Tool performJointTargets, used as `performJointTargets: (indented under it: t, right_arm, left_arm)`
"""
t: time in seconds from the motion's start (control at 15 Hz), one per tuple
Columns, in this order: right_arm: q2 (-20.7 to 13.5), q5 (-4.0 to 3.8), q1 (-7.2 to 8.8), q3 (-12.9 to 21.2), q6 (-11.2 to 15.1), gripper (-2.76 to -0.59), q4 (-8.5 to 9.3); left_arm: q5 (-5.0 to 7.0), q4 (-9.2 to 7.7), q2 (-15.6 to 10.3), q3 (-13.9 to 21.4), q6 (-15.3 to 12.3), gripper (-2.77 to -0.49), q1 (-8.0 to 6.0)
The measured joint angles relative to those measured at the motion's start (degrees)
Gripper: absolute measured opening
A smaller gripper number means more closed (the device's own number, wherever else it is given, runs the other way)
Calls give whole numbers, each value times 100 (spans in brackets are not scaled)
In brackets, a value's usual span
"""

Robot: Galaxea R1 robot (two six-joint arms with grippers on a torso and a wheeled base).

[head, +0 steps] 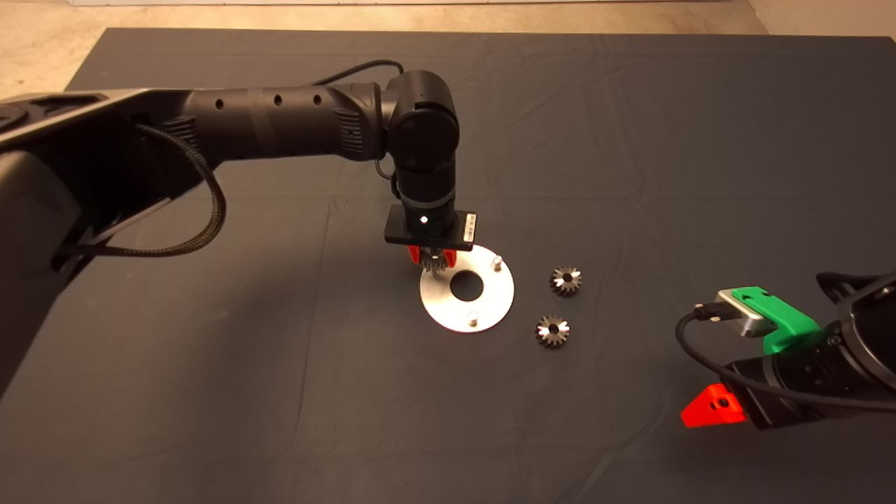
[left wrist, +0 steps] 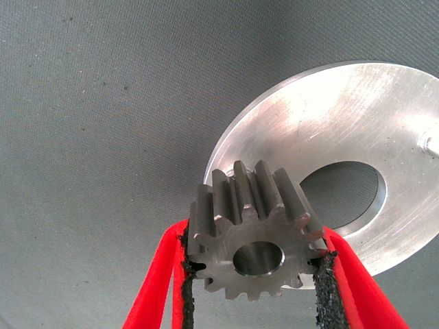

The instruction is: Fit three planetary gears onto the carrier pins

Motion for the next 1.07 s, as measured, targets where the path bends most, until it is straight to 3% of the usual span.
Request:
performJointTargets:
  t: [1.07]
  right_arm:
    - [0, -5, 0, 0, 0, -62, 0]
  left_arm:
    - [-35, 13, -59, 48, 15, -241, 5]
